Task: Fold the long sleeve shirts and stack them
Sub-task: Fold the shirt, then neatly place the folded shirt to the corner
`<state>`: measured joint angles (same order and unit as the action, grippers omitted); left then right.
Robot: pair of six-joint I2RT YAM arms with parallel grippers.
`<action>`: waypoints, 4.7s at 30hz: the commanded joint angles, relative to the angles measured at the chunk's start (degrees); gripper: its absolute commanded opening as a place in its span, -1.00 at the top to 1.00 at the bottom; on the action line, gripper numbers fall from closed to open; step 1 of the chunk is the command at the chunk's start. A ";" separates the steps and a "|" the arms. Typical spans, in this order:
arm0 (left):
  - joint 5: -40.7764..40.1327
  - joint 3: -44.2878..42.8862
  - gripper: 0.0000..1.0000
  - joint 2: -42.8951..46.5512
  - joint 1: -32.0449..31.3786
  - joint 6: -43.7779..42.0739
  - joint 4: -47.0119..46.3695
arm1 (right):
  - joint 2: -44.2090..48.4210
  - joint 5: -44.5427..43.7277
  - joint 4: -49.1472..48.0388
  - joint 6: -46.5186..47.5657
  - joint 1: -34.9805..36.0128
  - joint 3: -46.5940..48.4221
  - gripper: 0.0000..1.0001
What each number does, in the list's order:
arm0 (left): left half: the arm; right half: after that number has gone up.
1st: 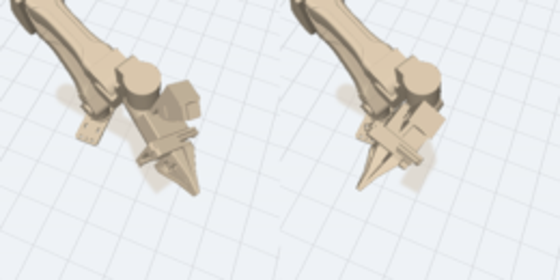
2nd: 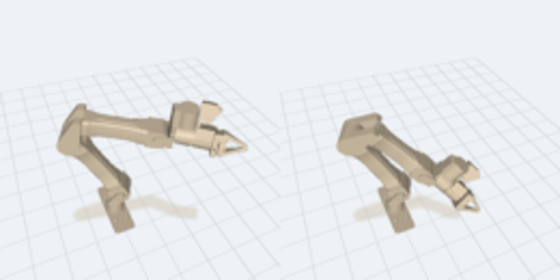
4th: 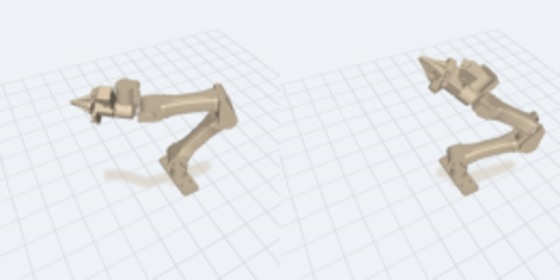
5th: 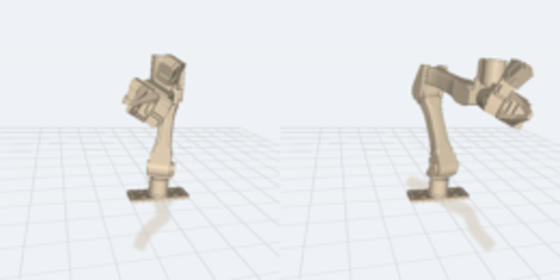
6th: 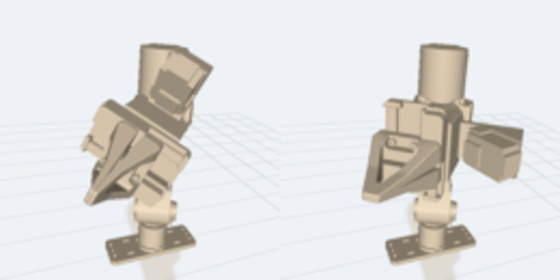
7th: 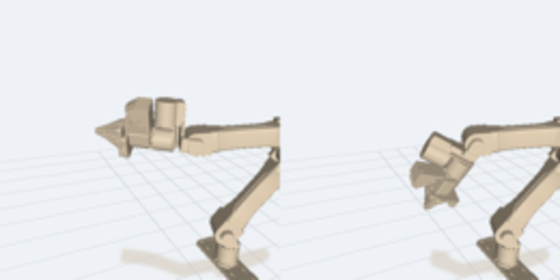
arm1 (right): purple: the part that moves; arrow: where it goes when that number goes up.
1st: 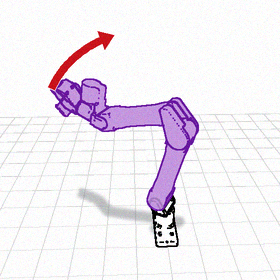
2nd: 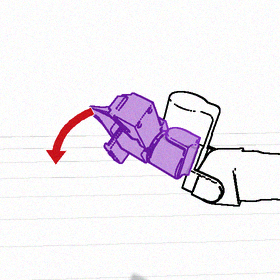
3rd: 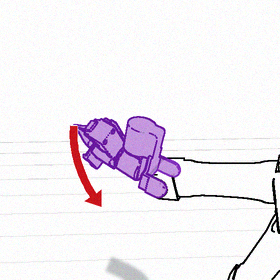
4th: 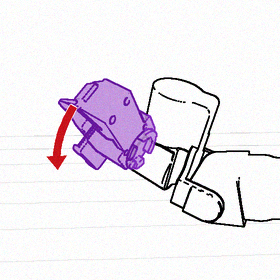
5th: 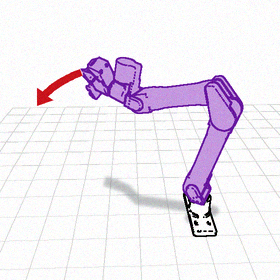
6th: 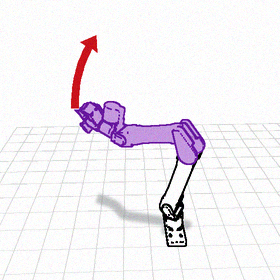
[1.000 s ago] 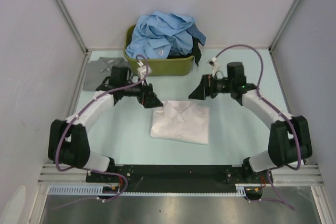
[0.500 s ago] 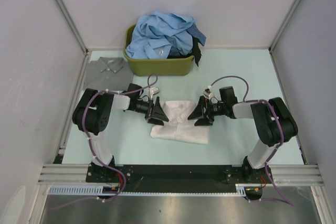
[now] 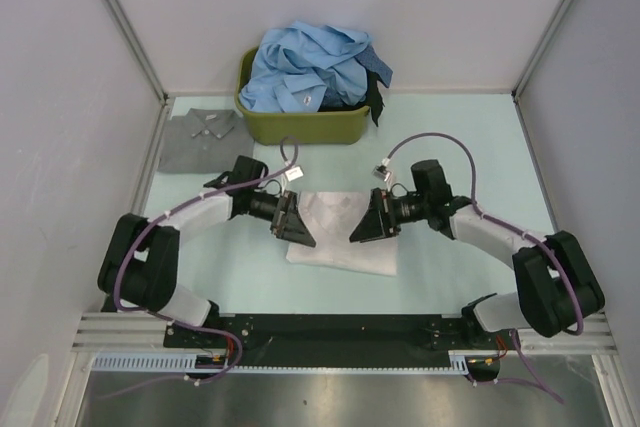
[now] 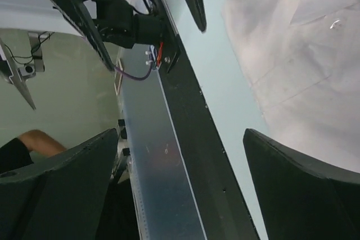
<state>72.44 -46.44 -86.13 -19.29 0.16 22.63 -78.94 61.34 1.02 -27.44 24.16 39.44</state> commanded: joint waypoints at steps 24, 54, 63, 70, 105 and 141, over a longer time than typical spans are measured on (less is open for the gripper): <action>-10.90 -10.06 -0.99 -14.22 -2.59 19.69 -25.44 | -19.11 1.24 -15.40 -11.05 -6.85 8.90 -0.99; -29.55 3.63 -0.99 2.10 26.41 22.61 -1.45 | -15.53 -46.65 16.84 44.66 26.59 29.02 -0.12; -36.40 1.88 -0.99 1.05 26.32 19.79 1.71 | -29.77 -56.59 7.60 46.34 41.48 35.52 0.21; -38.69 1.08 -0.99 1.22 26.32 19.35 3.03 | -35.05 -60.72 6.89 46.86 44.04 36.06 0.17; -18.21 14.97 -0.98 -11.25 7.43 49.06 -41.97 | -19.41 -45.96 0.04 39.57 36.74 27.88 1.00; -41.66 -17.27 1.00 -6.34 28.16 -4.73 20.43 | -14.41 -39.72 11.98 36.58 20.40 33.07 -0.99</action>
<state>38.94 -57.39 -96.79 6.35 7.55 32.45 -96.62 20.56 9.67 7.40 46.81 72.01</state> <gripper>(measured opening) 0.036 0.994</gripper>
